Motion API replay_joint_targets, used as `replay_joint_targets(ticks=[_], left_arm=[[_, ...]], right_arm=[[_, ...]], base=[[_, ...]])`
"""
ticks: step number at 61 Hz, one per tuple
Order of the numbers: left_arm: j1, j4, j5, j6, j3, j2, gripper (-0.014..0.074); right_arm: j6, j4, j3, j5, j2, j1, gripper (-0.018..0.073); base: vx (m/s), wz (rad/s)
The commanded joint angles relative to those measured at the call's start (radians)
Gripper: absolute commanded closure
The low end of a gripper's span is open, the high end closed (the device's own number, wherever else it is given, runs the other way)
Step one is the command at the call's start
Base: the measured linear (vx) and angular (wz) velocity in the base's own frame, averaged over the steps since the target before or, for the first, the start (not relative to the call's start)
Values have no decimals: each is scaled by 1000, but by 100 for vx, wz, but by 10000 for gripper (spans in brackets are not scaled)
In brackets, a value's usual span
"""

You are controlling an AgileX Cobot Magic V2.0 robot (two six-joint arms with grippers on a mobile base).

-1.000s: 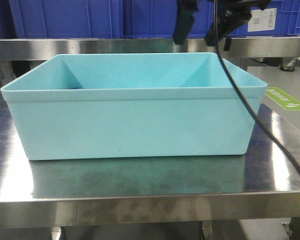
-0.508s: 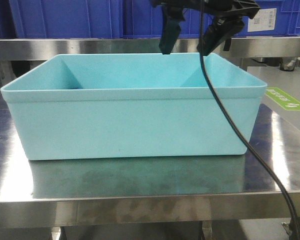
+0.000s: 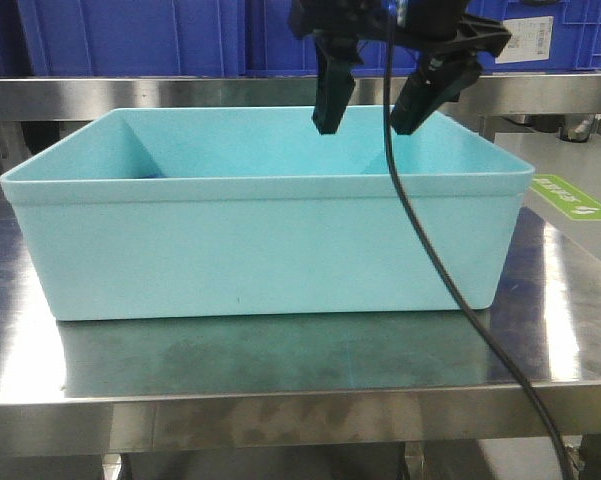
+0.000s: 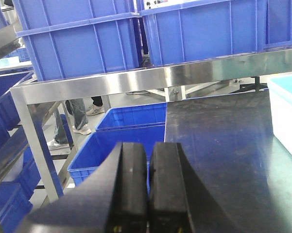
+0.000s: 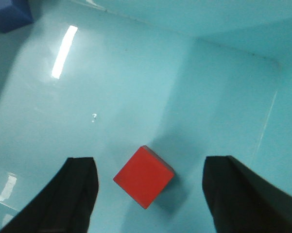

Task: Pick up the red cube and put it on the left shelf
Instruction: 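Lower the open right gripper into the light-blue bin over the red cube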

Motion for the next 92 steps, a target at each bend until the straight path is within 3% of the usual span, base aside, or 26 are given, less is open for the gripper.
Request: replay_joint_targets(ticks=[1, 48, 92], left_arm=[[1, -5, -89, 1, 22, -15, 491], [1, -5, -89, 1, 22, -15, 491], [1, -5, -89, 1, 22, -15, 491]], right_arm=[[2, 5, -37, -13, -35, 1, -1], [67, 78, -37, 25, 24, 2, -1], [111, 77, -37, 15, 52, 2, -1]], base=[[0, 0], [0, 0], [0, 0]])
